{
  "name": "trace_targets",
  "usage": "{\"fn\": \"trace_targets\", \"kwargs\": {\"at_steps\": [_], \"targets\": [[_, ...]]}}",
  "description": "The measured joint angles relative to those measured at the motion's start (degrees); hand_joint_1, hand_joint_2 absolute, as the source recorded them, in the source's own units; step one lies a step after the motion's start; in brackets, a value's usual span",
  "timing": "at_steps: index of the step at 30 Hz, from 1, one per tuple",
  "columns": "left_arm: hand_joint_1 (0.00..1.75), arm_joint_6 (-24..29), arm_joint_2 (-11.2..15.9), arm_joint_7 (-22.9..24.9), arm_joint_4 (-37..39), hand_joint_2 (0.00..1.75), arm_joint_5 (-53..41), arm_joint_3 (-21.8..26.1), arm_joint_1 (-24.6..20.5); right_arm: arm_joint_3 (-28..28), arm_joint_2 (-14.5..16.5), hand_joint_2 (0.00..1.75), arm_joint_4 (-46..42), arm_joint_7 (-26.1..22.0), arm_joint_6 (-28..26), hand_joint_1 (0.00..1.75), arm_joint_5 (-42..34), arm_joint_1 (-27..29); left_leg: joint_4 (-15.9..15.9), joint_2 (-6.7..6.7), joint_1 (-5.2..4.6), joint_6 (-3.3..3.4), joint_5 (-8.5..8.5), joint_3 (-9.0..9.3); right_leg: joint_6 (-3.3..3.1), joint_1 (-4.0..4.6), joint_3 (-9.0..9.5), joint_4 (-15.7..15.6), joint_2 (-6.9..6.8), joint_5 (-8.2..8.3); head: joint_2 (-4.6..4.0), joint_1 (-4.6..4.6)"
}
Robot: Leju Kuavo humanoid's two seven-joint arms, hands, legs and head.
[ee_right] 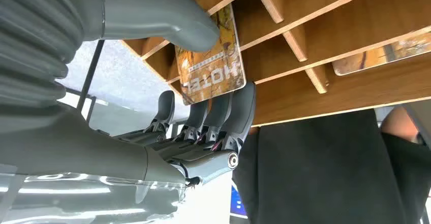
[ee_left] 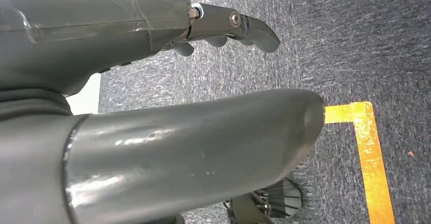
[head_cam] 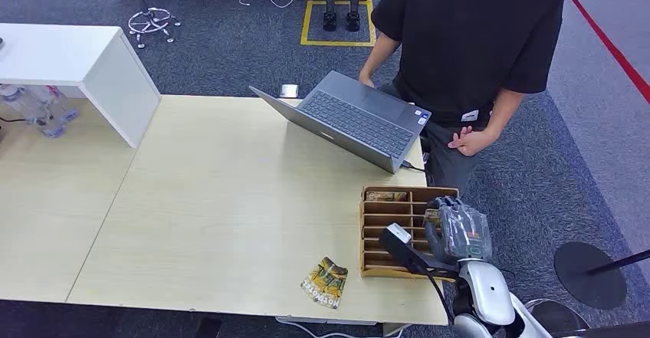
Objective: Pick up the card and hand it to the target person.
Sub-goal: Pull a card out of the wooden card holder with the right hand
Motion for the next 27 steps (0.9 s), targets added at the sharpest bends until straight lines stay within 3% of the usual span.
{"fn": "trace_targets", "kwargs": {"at_steps": [27], "targets": [[0.00, 0.34, 0.04, 0.02, 0.00, 0.00, 0.04, -0.01, 0.03, -4.91, -2.66, 1.75, -1.36, 2.39, -0.42, 0.88, 1.17, 1.06, 0.04, 0.01, 0.00, 0.00, 0.00, 0.08, 0.01, 0.00, -0.01, 0.00, 0.01, 0.01, 0.00, -0.01]]}}
